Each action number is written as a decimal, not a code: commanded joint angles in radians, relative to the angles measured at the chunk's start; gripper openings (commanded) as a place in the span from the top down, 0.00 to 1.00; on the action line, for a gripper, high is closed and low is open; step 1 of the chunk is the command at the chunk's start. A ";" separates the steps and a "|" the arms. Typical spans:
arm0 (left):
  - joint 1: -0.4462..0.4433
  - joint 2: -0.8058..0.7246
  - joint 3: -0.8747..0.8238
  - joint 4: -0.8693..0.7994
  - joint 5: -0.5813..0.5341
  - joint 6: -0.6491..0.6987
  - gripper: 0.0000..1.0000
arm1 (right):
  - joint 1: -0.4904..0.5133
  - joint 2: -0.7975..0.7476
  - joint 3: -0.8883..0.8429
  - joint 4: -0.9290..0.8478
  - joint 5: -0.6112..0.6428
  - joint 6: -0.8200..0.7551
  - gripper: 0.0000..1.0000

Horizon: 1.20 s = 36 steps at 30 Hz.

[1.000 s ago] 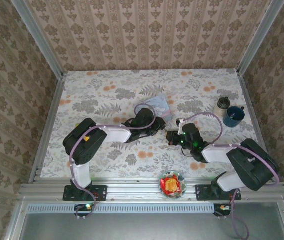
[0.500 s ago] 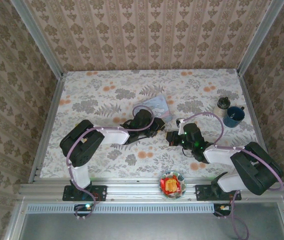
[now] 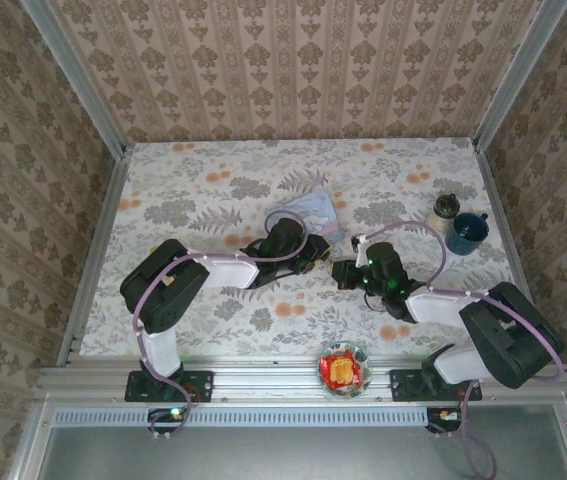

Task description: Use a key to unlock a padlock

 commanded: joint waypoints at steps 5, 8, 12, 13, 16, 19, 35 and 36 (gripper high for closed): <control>-0.033 0.071 0.046 -0.190 0.184 -0.070 1.00 | -0.008 0.101 0.068 0.012 -0.052 0.008 1.00; -0.029 0.065 0.075 -0.261 0.193 -0.028 1.00 | -0.041 0.140 0.061 0.078 -0.095 0.060 1.00; -0.026 0.066 0.105 -0.310 0.196 0.005 1.00 | -0.061 0.177 0.059 0.177 -0.155 0.089 1.00; -0.026 0.068 0.108 -0.313 0.198 0.008 1.00 | -0.061 0.182 0.063 0.189 -0.168 0.080 1.00; -0.029 0.075 0.122 -0.321 0.211 0.016 1.00 | -0.062 0.188 0.074 0.195 -0.191 0.040 1.00; -0.028 0.079 0.129 -0.334 0.223 0.029 1.00 | -0.071 0.192 0.091 0.180 -0.224 -0.007 1.00; -0.021 0.082 0.182 -0.481 0.274 0.145 1.00 | -0.155 0.223 0.163 0.091 -0.345 -0.039 1.00; -0.021 0.082 0.181 -0.480 0.273 0.144 1.00 | -0.155 0.219 0.160 0.092 -0.330 -0.033 1.00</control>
